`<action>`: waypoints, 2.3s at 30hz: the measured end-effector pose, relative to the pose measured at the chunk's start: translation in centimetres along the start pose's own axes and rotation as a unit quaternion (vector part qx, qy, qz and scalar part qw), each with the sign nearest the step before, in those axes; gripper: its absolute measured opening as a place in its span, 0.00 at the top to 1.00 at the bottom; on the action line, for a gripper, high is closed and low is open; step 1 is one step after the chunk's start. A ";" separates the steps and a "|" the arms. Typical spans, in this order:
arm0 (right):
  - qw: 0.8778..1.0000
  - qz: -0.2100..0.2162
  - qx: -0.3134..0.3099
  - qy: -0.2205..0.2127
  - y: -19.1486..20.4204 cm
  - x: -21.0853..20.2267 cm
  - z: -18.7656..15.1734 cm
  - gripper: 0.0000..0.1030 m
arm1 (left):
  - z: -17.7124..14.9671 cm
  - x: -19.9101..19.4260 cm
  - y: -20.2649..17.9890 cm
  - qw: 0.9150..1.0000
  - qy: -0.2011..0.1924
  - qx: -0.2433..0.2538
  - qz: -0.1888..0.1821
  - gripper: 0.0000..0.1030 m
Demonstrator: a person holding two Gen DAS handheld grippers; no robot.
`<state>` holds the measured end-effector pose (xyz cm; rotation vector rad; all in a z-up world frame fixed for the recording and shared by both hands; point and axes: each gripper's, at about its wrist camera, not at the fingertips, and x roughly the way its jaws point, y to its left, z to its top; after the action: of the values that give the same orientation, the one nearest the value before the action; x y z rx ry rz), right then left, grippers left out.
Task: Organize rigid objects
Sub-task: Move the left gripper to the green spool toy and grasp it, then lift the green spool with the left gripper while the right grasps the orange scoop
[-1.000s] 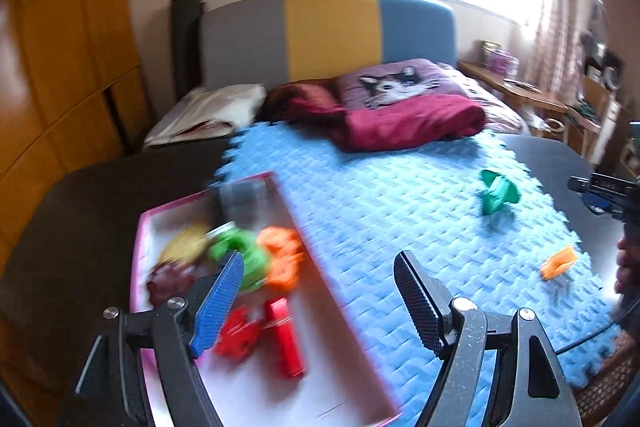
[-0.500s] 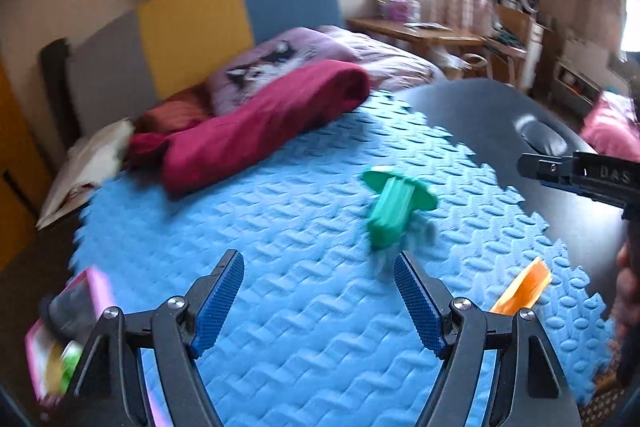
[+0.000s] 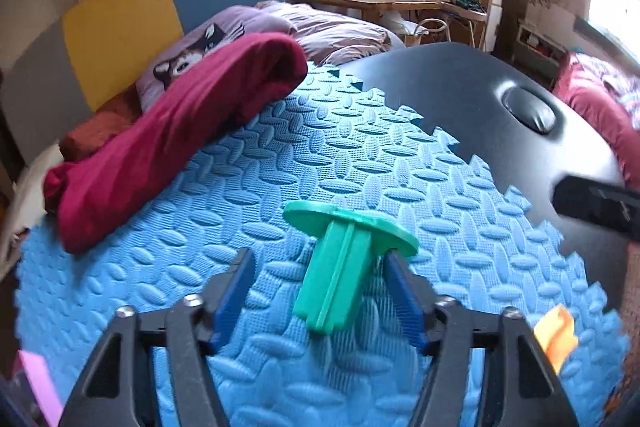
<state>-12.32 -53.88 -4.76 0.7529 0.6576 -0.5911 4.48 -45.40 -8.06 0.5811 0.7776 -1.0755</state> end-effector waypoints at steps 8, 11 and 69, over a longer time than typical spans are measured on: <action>1.000 0.004 -0.003 0.006 0.1 0.2 -0.1 0.53 | -2.8 -1.4 1.1 0.998 0.020 -0.062 0.008 0.71; 1.000 0.004 -0.003 0.012 0.0 0.4 -0.2 0.53 | -4.6 -2.9 1.7 0.995 0.030 -0.092 0.026 0.71; 0.909 0.001 -0.389 0.146 14.0 6.3 -10.7 0.75 | -21.2 -23.9 6.6 0.967 -0.105 -0.226 0.057 0.71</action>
<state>-2.01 -38.90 -9.29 0.0822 1.0791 -0.1691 -1.41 -14.00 -1.61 0.1186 0.7610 -0.8016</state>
